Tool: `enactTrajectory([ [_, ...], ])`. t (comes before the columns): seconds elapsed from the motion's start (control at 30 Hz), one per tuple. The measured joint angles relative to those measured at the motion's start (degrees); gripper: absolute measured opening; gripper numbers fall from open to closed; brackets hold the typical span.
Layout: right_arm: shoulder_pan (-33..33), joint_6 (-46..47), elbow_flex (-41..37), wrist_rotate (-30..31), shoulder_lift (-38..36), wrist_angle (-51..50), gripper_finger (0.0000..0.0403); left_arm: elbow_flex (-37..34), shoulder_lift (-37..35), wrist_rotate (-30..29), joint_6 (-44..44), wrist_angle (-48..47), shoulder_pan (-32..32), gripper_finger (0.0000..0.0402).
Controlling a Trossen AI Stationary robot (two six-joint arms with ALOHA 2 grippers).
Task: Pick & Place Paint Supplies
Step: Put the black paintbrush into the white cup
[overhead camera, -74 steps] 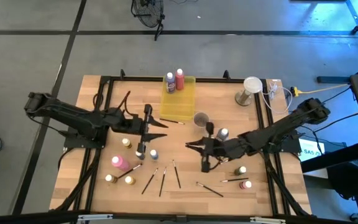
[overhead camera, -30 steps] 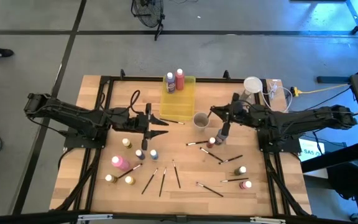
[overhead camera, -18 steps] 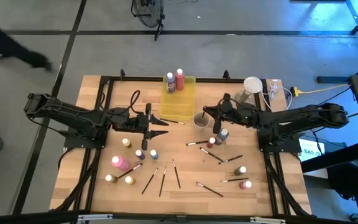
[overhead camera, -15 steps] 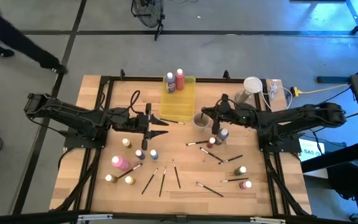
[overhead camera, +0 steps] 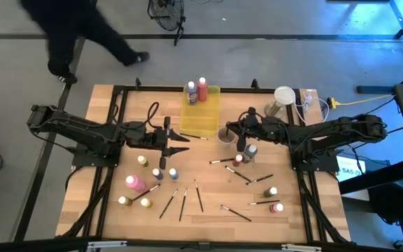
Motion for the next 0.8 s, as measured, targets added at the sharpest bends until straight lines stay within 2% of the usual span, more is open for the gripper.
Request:
enactTrajectory([
  [0.8, 0.0, 1.92, 0.02, -0.01, 0.02, -4.51, 0.0039, 0.04, 0.0, -0.04, 0.0, -0.4, 0.0, 0.0125],
])
